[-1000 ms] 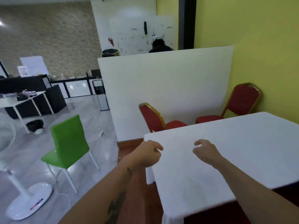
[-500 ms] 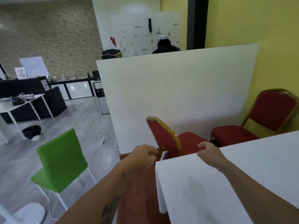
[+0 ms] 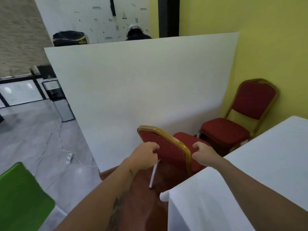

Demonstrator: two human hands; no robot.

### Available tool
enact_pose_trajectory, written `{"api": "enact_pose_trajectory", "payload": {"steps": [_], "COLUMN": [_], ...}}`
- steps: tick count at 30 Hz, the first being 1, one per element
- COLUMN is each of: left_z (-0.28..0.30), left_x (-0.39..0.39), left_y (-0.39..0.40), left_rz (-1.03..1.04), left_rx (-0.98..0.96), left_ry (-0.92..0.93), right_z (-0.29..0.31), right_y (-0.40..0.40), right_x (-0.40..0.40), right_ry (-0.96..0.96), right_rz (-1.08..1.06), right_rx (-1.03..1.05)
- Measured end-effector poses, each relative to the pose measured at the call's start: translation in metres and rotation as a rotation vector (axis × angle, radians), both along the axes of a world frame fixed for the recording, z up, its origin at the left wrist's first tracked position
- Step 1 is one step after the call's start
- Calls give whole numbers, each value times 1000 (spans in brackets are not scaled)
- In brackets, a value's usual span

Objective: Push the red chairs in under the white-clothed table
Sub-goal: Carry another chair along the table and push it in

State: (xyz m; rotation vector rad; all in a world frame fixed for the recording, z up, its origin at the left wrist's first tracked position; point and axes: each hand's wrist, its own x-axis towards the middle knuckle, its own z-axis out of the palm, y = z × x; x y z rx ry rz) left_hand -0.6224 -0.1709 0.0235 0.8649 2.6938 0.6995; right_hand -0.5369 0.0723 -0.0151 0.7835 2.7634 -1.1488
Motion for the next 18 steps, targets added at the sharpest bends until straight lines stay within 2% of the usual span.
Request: {"api": "enact_pose_trajectory", "payload": {"steps": [10,15,18], "left_z": [-5,-24,-32], "left_x": [-123,-174,-203], "left_y": [43,59,73], "left_rz": [-192,-325,-406], "left_rx": [-95,-346,-393], "left_ry": [36,58,142], "right_z": [-10,-39,-57], "right_y": [0,-1,1], "right_x": [-101,-143,-151], "right_ry": [-134,-234,-240], "right_rz": [0,80,51], "right_rx": [70,84,146]}}
